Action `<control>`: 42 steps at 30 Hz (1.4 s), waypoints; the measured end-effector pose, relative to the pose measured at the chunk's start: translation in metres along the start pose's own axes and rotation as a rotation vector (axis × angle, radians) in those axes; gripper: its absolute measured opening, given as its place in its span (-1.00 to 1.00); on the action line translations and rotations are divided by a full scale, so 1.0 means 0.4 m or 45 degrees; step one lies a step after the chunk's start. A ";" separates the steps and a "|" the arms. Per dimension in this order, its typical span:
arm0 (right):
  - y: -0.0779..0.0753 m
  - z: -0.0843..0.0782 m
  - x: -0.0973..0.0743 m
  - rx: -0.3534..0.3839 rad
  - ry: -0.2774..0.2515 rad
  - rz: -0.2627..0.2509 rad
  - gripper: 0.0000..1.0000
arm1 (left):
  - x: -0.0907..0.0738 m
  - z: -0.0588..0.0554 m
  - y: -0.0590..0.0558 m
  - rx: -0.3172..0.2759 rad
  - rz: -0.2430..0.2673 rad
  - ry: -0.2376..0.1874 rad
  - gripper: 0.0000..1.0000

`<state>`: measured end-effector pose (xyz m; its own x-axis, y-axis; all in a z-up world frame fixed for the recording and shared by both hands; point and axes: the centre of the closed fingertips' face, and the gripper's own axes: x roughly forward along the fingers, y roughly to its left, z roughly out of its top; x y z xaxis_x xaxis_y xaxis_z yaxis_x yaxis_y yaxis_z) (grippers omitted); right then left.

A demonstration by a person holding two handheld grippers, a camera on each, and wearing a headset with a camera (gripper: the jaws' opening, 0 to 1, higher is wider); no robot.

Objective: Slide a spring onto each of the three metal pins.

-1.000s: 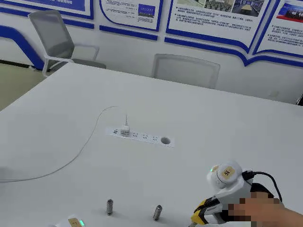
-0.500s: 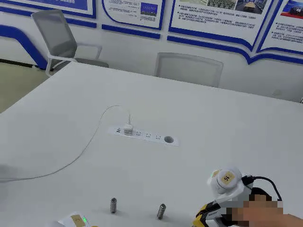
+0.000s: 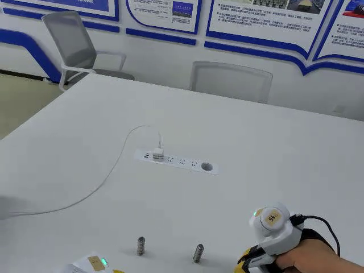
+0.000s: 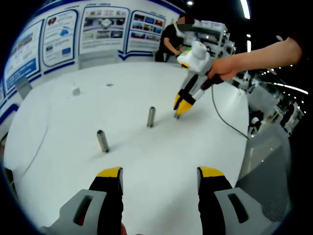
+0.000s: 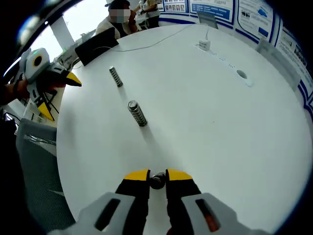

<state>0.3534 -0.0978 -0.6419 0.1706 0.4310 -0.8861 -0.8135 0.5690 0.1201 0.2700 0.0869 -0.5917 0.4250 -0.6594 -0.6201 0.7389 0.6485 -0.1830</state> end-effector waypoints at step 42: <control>0.057 -0.127 -0.110 0.270 -0.253 -0.147 0.16 | -0.030 0.002 -0.018 -0.051 0.009 -0.018 0.26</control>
<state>0.2990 -0.1395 -0.6231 0.3773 0.4715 -0.7971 -0.6520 0.7465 0.1329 0.2599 0.0896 -0.5822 0.4380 -0.6599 -0.6105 0.7144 0.6677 -0.2092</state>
